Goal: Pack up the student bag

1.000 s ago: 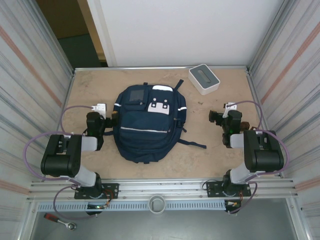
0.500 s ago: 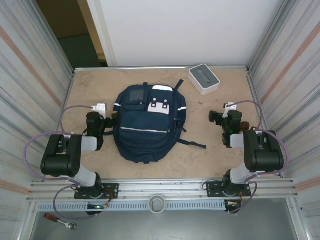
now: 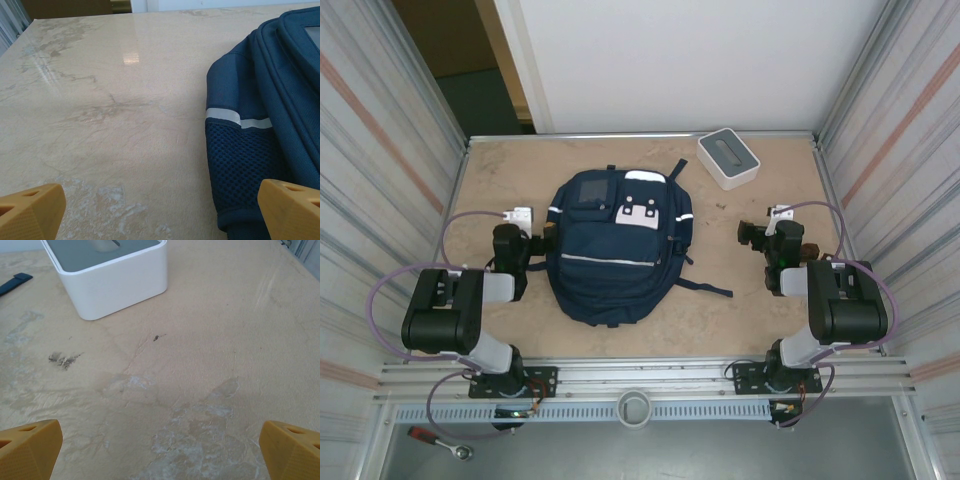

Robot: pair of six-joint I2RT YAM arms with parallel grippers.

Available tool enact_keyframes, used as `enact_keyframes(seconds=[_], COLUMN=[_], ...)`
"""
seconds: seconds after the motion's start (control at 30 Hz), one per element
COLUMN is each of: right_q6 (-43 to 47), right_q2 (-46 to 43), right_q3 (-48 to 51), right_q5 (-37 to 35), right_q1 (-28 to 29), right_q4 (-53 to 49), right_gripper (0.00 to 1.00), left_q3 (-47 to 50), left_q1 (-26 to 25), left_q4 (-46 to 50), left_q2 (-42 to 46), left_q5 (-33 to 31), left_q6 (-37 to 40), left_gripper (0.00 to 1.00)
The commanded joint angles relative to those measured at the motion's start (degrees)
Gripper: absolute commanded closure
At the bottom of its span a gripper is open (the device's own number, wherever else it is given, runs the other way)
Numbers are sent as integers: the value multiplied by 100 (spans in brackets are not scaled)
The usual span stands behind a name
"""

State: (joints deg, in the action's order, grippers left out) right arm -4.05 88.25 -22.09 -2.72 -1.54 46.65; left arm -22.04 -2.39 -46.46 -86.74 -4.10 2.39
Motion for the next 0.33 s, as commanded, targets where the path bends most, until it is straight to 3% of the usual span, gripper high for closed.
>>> enact_keyframes(seconds=[0.0,0.3], right_q6=[-96,-96], right_q2=[0,1], right_q3=[-120,-121], right_q5=[61,61], right_q1=[-30,-29], right_q4=[-43,-69], right_gripper=[1,1], left_q3=[-86,-125], left_q1=[-43,38], left_q4=[-13,67], left_q2=[25,17], left_q5=[-90,112], left_q6=[112,81], left_gripper=[1,1])
